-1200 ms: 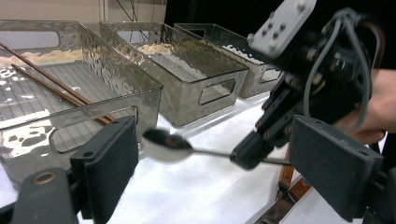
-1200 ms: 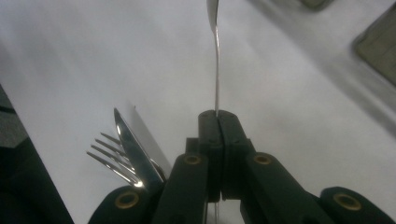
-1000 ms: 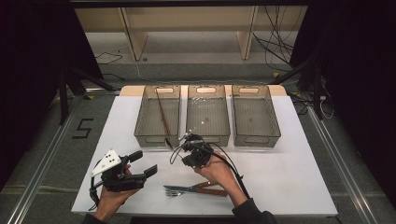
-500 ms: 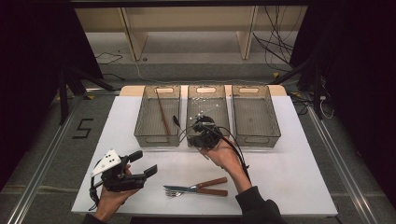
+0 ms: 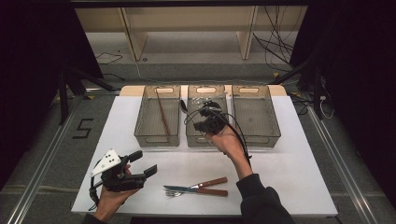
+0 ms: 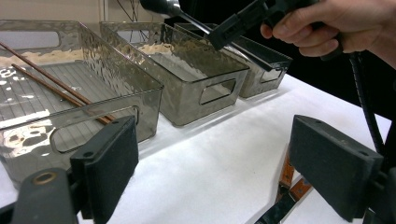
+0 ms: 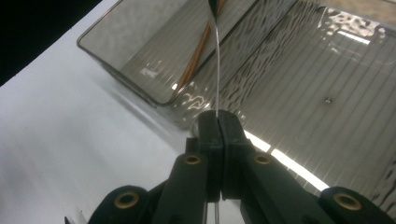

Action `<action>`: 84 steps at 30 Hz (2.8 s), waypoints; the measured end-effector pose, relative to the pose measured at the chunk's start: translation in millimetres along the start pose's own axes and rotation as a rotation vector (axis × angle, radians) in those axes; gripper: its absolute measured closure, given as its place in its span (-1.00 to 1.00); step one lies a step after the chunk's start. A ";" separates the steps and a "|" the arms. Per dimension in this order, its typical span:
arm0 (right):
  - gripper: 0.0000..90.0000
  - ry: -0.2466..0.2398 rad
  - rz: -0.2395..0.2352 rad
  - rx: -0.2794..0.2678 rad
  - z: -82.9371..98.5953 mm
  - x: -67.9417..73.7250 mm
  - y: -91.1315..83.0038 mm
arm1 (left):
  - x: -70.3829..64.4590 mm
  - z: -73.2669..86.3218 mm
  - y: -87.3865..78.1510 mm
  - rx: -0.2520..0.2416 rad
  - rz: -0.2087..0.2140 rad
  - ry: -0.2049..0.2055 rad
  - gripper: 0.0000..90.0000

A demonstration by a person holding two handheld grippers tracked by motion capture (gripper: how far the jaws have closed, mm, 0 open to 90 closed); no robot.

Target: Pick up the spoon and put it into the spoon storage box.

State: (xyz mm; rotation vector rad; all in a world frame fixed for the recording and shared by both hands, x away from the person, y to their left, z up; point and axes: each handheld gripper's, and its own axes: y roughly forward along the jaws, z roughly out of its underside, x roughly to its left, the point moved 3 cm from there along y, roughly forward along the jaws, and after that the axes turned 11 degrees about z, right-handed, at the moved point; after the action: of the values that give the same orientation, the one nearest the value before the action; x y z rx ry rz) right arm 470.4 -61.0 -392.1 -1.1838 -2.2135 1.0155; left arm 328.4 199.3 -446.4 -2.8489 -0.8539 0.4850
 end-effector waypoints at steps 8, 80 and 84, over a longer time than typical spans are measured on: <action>1.00 0.023 0.012 -0.011 -8.9 -9.6 0.8 | 0.2 0.0 0.1 -0.002 -0.001 -0.001 -0.66; -0.03 0.114 -0.014 -0.006 -24.0 -36.1 27.1 | 0.4 -0.7 -0.7 -0.009 -0.002 -0.004 -0.66; -0.16 0.081 -0.029 -0.026 -21.5 -28.0 14.3 | 0.2 -0.7 -0.7 -0.008 -0.002 -0.004 -0.66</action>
State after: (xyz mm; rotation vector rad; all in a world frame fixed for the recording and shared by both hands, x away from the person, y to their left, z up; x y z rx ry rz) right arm 507.2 -70.7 -390.2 -1.1790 -2.1804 0.9135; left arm 328.5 200.0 -445.7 -2.8551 -0.8615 0.4886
